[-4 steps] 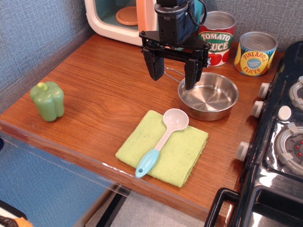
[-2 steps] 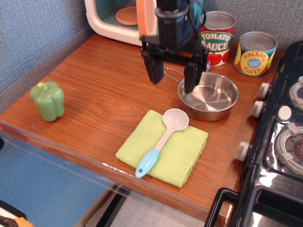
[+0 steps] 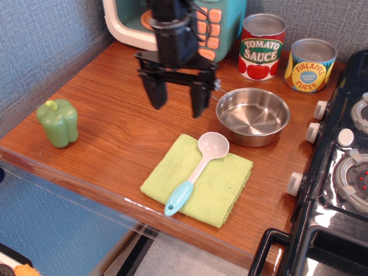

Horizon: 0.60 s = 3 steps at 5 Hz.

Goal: Place the green pepper inside of the silver pot.

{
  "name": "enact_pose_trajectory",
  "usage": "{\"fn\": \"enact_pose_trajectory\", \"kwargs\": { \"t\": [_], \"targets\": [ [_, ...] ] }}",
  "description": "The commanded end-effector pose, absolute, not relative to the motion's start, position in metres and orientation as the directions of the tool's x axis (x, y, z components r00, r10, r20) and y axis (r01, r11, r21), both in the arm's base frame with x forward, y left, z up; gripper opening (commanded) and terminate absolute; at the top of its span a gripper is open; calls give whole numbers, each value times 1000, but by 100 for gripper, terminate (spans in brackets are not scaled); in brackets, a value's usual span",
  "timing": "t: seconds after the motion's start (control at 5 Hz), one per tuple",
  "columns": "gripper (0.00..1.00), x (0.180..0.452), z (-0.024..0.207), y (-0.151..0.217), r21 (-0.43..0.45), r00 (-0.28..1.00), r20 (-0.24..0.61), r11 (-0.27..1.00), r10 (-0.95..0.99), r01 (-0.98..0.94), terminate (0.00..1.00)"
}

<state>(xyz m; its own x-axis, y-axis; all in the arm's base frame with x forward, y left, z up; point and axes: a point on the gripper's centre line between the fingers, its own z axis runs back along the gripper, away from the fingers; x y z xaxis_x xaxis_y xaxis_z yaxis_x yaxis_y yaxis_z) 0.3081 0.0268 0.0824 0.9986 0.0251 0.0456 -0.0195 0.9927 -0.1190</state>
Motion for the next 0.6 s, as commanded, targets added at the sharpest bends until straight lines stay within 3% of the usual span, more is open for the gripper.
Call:
{"fn": "enact_pose_trajectory", "kwargs": {
  "t": [0.0,0.4],
  "targets": [
    [100,268,121,98,-42,991,116,998,60,-56,0],
    [100,253,101,144,-1,981,96,985,170,-171,0]
  ]
}}
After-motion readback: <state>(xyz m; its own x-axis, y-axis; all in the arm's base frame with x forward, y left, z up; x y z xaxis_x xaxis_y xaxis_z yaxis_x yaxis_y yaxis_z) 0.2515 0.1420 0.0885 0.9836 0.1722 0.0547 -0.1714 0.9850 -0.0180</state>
